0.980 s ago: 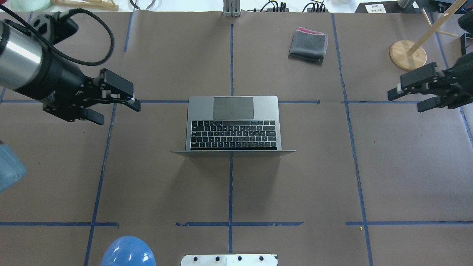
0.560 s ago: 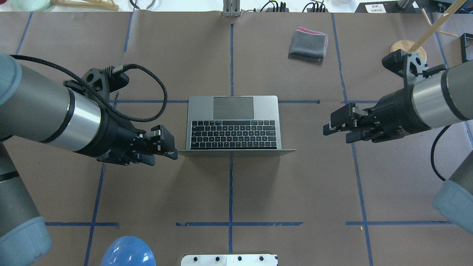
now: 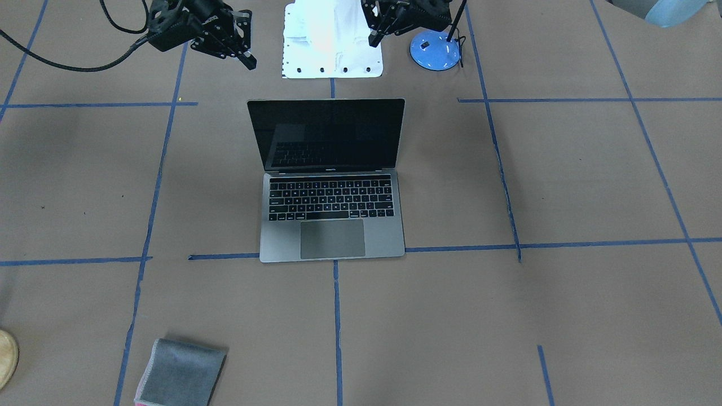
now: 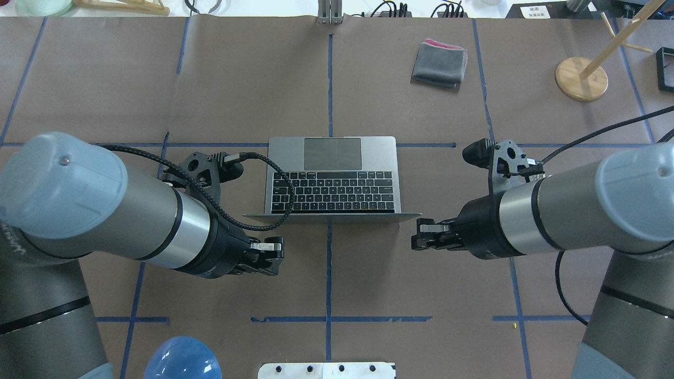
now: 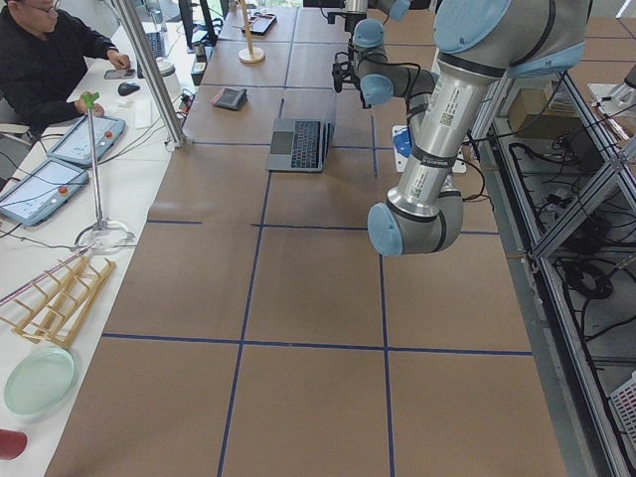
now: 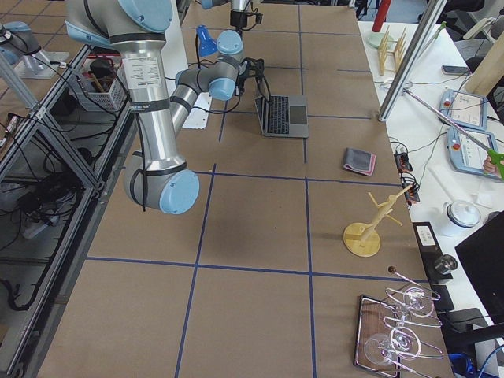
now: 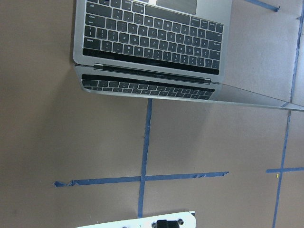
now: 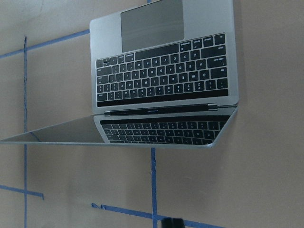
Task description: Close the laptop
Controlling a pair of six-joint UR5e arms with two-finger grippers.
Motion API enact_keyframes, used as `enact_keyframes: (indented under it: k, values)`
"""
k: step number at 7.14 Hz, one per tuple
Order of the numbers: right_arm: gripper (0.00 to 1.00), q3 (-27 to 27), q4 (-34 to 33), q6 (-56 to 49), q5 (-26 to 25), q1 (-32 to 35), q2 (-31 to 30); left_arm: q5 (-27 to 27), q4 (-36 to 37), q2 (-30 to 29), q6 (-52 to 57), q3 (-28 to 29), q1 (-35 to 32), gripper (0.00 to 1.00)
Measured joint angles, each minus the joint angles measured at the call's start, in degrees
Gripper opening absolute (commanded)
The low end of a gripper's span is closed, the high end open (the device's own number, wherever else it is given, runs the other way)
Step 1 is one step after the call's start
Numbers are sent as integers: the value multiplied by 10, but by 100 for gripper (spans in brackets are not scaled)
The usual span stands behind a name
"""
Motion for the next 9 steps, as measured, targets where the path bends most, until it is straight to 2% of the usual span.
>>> enact_keyframes:
  k: [2,4,6,9]
  values:
    - [1,-21,-1,2,-94,-62,18,22,0,-9,20,39,4,0]
    - [1,-49,-1,2,-147,-82,42,43,0,-13,42,64,4,0]
    - [0,-70,0,1,-174,-76,61,64,0,-16,57,77,2,0]
    - [0,-102,-2,-2,-180,-31,93,74,-1,-22,75,85,-31,0]
